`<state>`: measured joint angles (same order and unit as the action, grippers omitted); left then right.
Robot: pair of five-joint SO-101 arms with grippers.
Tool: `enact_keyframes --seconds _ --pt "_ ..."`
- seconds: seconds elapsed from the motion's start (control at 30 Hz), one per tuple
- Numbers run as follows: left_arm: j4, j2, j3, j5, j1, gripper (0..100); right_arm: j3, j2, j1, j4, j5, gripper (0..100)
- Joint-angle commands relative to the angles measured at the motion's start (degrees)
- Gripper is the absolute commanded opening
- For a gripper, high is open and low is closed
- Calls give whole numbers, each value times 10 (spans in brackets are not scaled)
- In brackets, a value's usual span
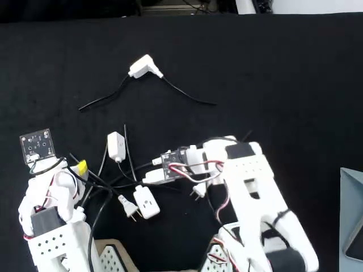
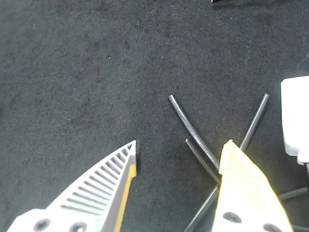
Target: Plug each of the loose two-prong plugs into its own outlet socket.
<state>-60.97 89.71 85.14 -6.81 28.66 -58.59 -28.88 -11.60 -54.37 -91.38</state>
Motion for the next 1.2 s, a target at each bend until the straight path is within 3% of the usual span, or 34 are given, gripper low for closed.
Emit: enact_keyframes --seconds 0.0,0.43,0.73,0.83,0.93,1.17 --pt "14 5 -2 -1 -8 278 47 49 -5 22 -5 212" --pt "14 5 -1 -1 -9 278 114 181 15 24 -6 208" --pt "14 5 -1 -1 -9 278 124 217 30 24 -25 91" --pt "14 5 -1 -1 -8 278 132 217 47 23 -24 9" --pt "14 5 -1 -1 -8 278 152 217 73 20 -20 10" --pt "14 5 -1 -1 -8 278 217 217 95 19 160 11"
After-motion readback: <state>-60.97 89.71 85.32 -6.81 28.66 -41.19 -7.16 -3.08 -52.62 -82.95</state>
